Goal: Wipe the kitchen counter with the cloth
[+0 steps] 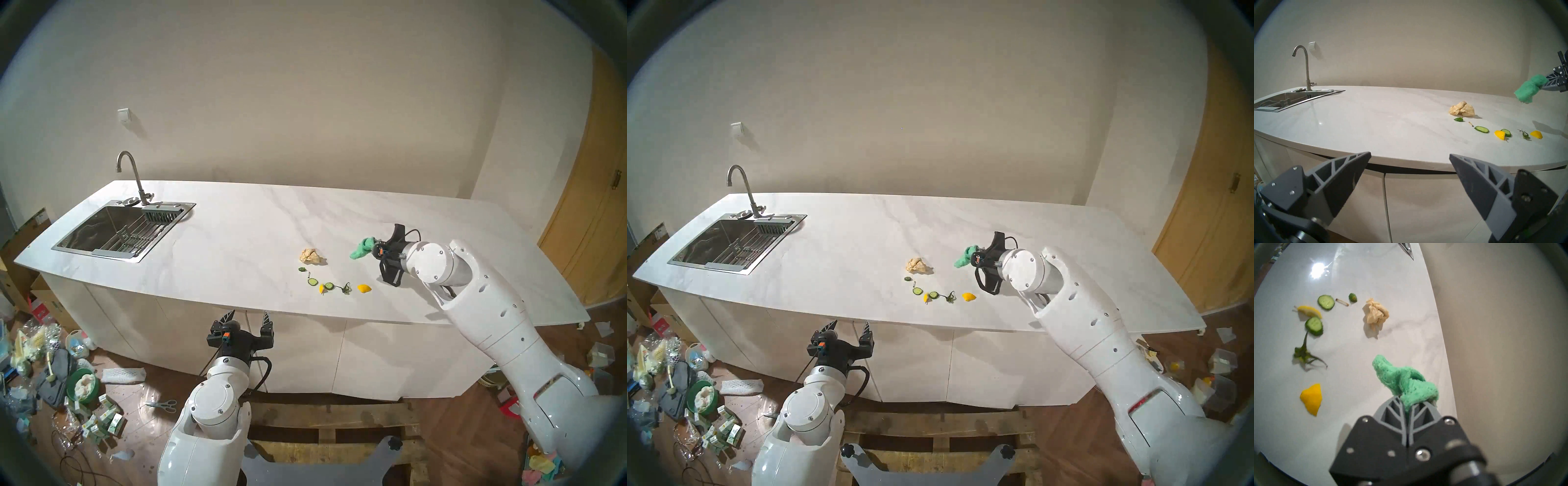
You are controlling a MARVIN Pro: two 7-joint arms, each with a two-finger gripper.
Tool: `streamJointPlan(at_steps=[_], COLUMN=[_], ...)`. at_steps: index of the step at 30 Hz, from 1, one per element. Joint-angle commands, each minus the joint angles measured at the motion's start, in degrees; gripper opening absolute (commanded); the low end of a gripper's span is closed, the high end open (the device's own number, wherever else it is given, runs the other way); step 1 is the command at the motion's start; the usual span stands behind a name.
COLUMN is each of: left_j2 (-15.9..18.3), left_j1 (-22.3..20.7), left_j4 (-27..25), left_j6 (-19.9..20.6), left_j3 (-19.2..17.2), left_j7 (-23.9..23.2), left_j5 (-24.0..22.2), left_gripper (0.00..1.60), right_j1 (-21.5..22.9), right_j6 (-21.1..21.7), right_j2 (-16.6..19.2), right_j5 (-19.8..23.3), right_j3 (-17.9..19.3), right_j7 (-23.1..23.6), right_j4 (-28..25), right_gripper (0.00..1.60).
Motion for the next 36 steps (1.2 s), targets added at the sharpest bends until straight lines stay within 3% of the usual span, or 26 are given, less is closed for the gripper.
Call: streamJointPlan(at_steps=[1, 5, 6, 11, 15, 17, 24, 36], left_j2=[0.1, 0.1, 0.1, 0.1, 0.2, 0.2, 0.2, 0.2], left_j1=[-0.2, -0.3, -0.3, -0.2, -0.2, -0.2, -0.2, -0.2], left_j4=[-1.6, -1.6, -1.6, -1.7, -1.8, -1.8, -1.8, -1.7], left_j6=[-0.3, -0.4, -0.4, -0.3, -0.3, -0.3, -0.3, -0.3], left_j3=[0.1, 0.1, 0.1, 0.1, 0.1, 0.1, 0.1, 0.2], left_j7=[-0.3, -0.3, -0.3, -0.3, -0.3, -0.3, -0.4, -0.3], left_j5=[-0.1, -0.1, -0.1, -0.1, -0.1, -0.1, -0.2, -0.1], left_gripper=[1.6, 1.6, 1.6, 1.6, 1.6, 1.6, 1.6, 1.6], right_j1=[-4.6, -6.7, -6.8, -7.9, -7.5, -6.8, -4.6, -2.0], right_j6=[0.5, -2.4, -2.8, -4.9, -7.1, -7.6, -4.1, -3.5], right_j2=[7.2, 9.0, 11.9, 12.9, 14.6, 14.5, 9.3, 1.2], right_j5=[-1.6, -5.0, -4.8, -7.4, -8.9, -11.8, -13.3, -12.2], right_j3=[2.5, 4.2, 2.5, 3.9, 1.6, -0.5, -4.2, -6.6], right_j7=[-0.2, 1.9, 1.9, 2.9, 3.8, 4.2, 8.4, 5.7], right_j4=[-5.2, -6.2, -7.2, -7.0, -6.9, -6.5, -4.0, 3.2], right_gripper=[0.0, 0.0, 0.0, 0.0, 0.0, 0.0, 0.0, 0.0])
